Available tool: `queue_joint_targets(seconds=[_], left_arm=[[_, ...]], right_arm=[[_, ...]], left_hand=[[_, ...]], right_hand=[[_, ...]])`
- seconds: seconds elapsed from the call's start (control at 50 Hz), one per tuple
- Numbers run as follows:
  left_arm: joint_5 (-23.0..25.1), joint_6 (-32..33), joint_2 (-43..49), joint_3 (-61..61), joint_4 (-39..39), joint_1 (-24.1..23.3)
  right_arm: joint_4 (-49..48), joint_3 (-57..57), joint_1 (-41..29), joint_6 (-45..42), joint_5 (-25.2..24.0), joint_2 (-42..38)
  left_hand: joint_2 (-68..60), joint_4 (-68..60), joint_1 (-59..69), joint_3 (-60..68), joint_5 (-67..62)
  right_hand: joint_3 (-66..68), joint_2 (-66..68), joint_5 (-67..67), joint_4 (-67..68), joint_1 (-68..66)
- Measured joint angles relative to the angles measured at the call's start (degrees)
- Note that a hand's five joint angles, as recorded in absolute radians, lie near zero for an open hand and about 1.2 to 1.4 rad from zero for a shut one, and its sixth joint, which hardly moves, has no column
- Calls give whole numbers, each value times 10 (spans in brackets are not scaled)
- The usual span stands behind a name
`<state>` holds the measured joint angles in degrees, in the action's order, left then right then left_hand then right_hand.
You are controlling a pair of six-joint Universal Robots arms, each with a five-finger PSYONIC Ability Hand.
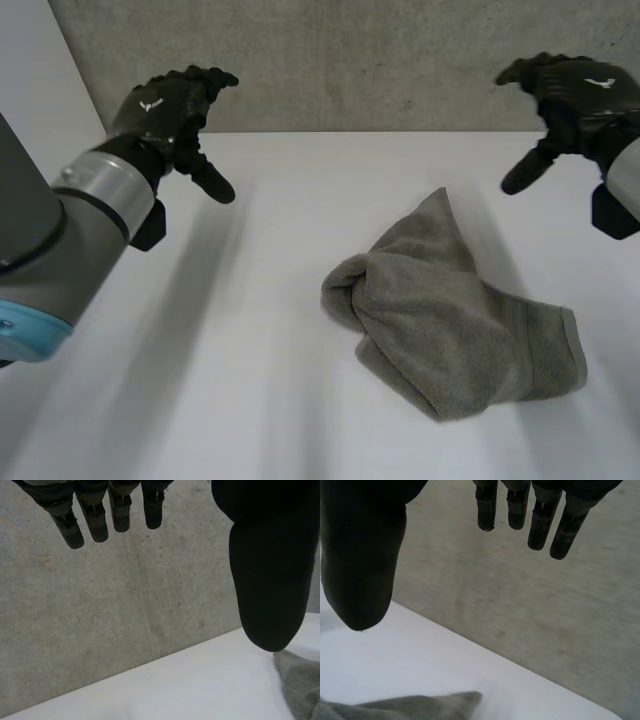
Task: Fold the laundry
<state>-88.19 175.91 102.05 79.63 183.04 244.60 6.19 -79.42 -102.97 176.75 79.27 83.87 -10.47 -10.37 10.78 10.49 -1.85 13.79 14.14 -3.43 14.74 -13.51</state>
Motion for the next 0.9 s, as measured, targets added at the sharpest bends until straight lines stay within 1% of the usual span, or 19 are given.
queue_joint_targets(seconds=[0.04,0.08,0.16,0.3,0.46,0.56,0.6,0.62,0.64,0.74,0.78,0.84,0.9], left_arm=[[-10,1,-6,-32,-45,-3],[-21,2,-10,-56,-78,-4],[-40,4,-20,-97,-133,-2],[-49,7,-38,-118,-173,5],[-46,8,-48,-113,-175,6],[-44,7,-48,-103,-171,6],[-44,7,-48,-98,-168,6],[-42,7,-46,-94,-164,6],[-40,7,-45,-92,-162,6],[-14,6,-26,-77,-143,6],[-3,6,-14,-73,-138,6],[18,4,14,-67,-131,4],[36,1,50,-63,-125,-2]], right_arm=[[1,-3,3,2,34,2],[2,-2,5,1,55,2],[8,5,5,-3,77,1],[21,14,4,-6,79,-1],[27,19,5,-7,74,0],[34,25,4,-23,64,0],[38,26,2,-44,58,0],[42,26,1,-74,50,-2],[44,26,1,-85,47,-3],[69,15,-2,-225,28,-18],[79,11,-3,-266,26,-26],[96,7,-3,-312,23,-44],[110,5,-2,-332,19,-61]], left_hand=[[0,0,0,0,0],[0,0,0,0,0],[0,0,0,0,0],[0,0,0,0,0],[0,0,0,0,0],[0,0,0,0,0],[0,0,0,0,0],[0,0,0,0,0],[0,0,0,0,0],[0,0,0,0,0],[0,0,0,0,0],[0,0,0,0,0],[0,0,0,0,0]], right_hand=[[0,0,0,0,0],[0,0,0,0,0],[0,0,0,0,0],[0,0,0,0,0],[0,0,0,0,0],[0,0,0,0,0],[0,0,0,0,0],[0,0,0,0,0],[0,0,0,0,0],[0,0,0,0,0],[0,0,0,0,0],[0,0,0,0,0],[0,0,0,0,0]])
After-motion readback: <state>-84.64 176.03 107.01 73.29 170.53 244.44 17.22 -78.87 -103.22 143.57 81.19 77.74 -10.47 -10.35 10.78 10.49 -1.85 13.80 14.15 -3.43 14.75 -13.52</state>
